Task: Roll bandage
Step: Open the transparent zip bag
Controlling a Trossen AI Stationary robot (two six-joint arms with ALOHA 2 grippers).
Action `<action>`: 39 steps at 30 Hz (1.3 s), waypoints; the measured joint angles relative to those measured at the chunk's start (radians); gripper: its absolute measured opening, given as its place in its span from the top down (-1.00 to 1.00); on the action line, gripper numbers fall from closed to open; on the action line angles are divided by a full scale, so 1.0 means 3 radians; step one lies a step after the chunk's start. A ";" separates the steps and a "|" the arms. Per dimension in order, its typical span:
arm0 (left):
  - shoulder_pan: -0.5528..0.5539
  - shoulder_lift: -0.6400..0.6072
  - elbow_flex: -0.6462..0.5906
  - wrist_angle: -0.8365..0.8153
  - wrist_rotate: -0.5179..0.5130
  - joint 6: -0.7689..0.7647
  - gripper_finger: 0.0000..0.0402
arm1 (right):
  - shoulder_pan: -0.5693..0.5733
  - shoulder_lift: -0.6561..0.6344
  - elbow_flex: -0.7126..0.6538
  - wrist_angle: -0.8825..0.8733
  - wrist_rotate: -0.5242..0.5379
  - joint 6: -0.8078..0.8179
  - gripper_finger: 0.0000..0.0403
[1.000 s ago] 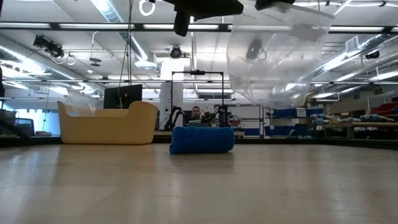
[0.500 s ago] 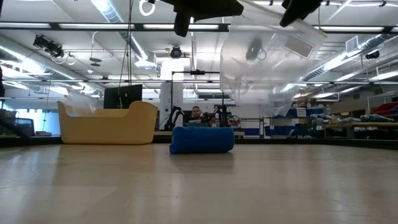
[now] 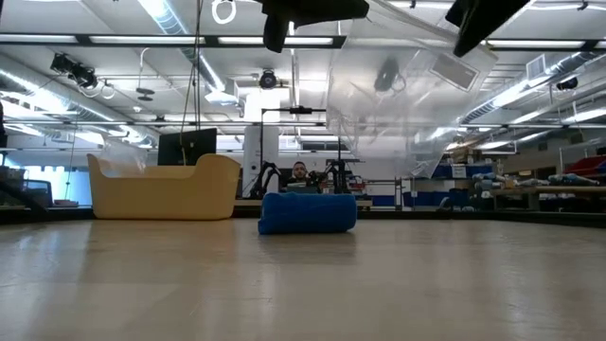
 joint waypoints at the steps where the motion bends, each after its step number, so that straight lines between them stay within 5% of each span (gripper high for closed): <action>1: -0.0007 -0.0011 0.0000 -0.0007 0.0000 0.0003 1.00 | 0.0009 0.0000 0.0000 -0.0034 0.0000 0.0026 0.87; 12: -0.0063 -0.0099 -0.0003 -0.0067 -0.0001 0.0054 1.00 | 0.0166 -0.0001 -0.0003 -0.0252 0.0014 0.0216 0.84; 18: -0.0115 -0.0210 0.0013 -0.0065 -0.0089 0.0100 1.00 | 0.0276 -0.0011 0.0049 -0.0490 -0.0021 0.0236 0.66; 26: -0.0255 -0.0698 -0.0022 -0.0214 -0.0319 0.0429 1.00 | 0.0709 -0.0402 0.0246 -0.0339 0.0898 0.0264 0.41; 31: -0.0368 -0.0931 -0.0171 -0.0166 -0.0305 0.0588 1.00 | 0.0968 -0.0827 -0.0136 0.0802 0.1546 -0.0209 0.41; 39: -0.0499 -0.0971 -0.0231 0.0163 -0.0291 0.0878 1.00 | 0.0994 -0.1130 -0.1242 0.3591 0.1450 -0.1666 0.40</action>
